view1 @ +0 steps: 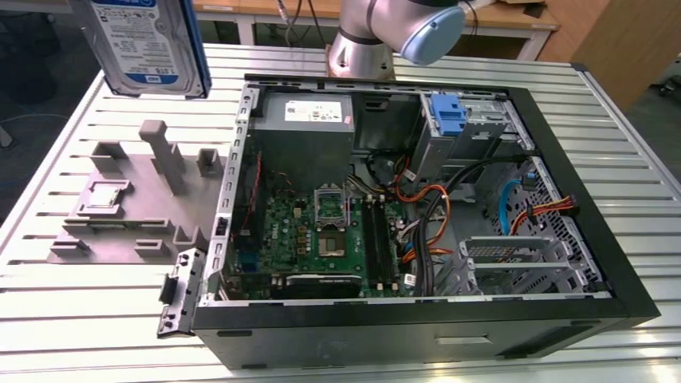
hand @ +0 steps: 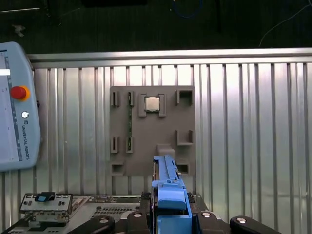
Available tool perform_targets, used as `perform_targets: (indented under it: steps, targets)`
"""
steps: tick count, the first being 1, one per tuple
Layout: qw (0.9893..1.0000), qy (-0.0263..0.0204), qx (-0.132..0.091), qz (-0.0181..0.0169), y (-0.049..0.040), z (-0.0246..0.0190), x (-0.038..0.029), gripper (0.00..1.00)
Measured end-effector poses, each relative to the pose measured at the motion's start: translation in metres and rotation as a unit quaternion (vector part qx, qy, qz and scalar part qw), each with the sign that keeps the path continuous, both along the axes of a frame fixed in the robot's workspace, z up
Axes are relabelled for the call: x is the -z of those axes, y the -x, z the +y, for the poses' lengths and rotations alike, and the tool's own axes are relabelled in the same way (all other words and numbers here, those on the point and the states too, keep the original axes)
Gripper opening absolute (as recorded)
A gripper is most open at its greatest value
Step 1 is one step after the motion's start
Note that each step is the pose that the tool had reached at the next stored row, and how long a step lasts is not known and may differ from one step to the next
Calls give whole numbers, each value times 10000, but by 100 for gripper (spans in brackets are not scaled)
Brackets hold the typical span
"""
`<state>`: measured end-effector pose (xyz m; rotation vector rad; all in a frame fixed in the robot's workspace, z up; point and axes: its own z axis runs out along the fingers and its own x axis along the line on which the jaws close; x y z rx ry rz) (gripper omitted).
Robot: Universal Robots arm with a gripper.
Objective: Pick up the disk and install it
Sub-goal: 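Pick up the disk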
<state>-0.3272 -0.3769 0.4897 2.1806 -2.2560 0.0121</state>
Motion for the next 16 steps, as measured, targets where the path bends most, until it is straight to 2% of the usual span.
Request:
perform_targets:
  steps: [8, 13, 16]
  targets:
    - [10000, 1, 0, -6, -23, -46, 1, 37]
    - [10000, 1, 0, -12, -49, -96, 4, 37]
    - [10000, 6, 0, -15, -77, -101, 6, 37]
